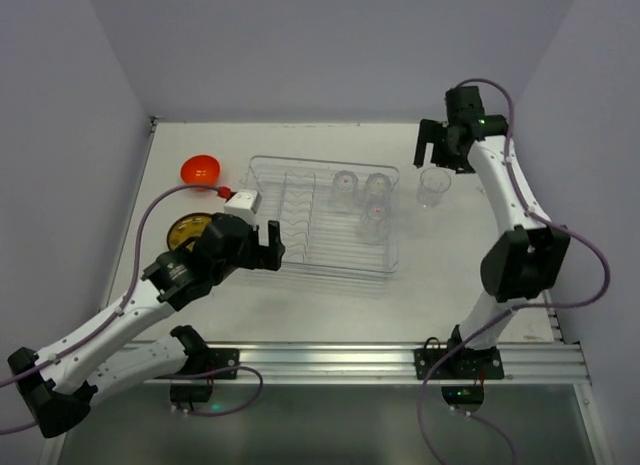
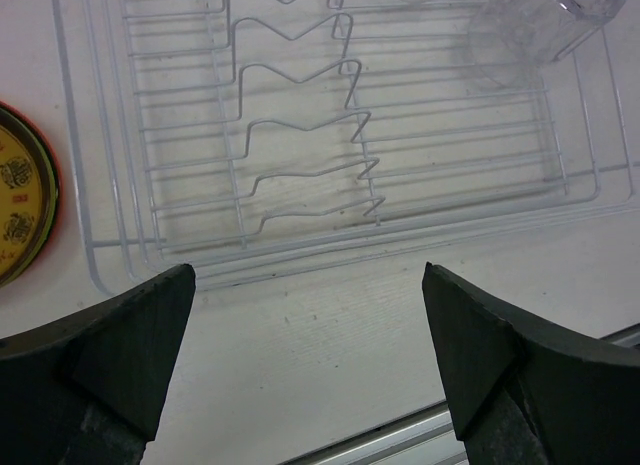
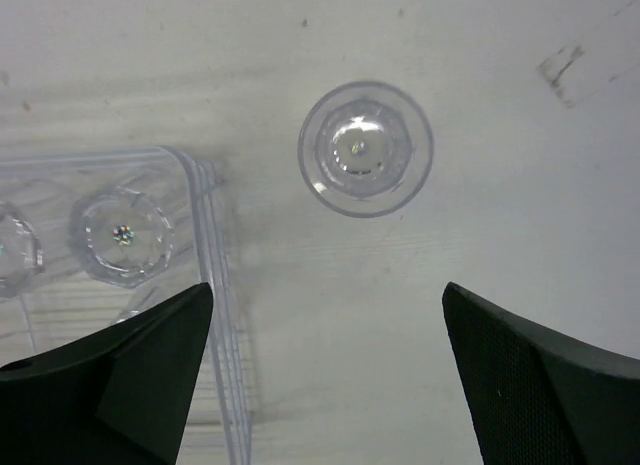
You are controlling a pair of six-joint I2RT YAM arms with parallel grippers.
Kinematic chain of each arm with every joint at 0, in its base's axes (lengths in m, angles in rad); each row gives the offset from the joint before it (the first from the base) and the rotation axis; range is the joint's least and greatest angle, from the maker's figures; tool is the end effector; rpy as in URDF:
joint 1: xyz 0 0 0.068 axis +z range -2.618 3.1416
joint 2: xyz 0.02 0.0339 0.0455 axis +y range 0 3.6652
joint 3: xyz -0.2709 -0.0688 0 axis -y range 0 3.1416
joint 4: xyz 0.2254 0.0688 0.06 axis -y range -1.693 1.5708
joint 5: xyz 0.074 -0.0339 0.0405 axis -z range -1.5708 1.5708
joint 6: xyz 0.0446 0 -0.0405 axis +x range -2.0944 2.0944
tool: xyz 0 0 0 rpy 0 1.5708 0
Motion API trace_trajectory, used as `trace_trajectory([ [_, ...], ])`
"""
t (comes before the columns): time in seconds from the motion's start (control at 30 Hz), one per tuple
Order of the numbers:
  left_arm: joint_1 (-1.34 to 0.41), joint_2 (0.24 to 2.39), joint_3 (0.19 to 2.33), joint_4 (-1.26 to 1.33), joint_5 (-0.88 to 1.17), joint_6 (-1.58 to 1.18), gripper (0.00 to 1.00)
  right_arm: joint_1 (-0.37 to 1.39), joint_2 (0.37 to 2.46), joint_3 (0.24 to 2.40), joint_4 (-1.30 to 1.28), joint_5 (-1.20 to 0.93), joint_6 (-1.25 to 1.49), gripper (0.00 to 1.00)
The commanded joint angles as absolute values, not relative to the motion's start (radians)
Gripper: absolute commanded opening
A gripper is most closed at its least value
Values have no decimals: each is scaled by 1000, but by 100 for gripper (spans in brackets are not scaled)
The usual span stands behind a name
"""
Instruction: Unload the mixed dishes from the dish rack
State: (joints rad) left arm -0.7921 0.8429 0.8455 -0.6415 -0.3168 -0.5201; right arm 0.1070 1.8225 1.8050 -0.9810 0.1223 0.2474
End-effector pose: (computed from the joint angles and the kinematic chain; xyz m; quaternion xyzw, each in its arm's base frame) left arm 0.1212 -0.1030 0.3069 0.0494 0.8837 -0.1590 0.4375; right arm 0.3764 0.0350 0.3325 0.0844 0.9540 -0.0080 0.2877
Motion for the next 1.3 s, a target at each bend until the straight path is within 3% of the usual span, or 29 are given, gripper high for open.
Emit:
trace_trajectory([
  [0.0, -792, 916, 931, -546, -279, -583, 100, 103, 1501, 1676, -838, 218, 320, 99],
  [0.13, -793, 1111, 1031, -459, -200, -588, 100, 101, 1177, 1260, -533, 88, 460, 99],
  [0.3, -810, 1420, 1288, -488, -189, -536, 100, 101, 858, 799, -248, -380, 628, 99],
  [0.4, -811, 1601, 1466, -520, -225, -528, 100, 101, 704, 668, -184, -462, 686, 99],
  [0.6, -801, 1891, 1774, -610, -328, -477, 100, 101, 592, 663, -253, -471, 640, 99],
  [0.87, -750, 2212, 2063, -684, -232, -449, 100, 106, 459, 649, -317, -393, 526, 99],
  [1.27, -719, 2172, 2032, -634, -219, -439, 100, 146, 425, 624, -304, -371, 508, 99],
])
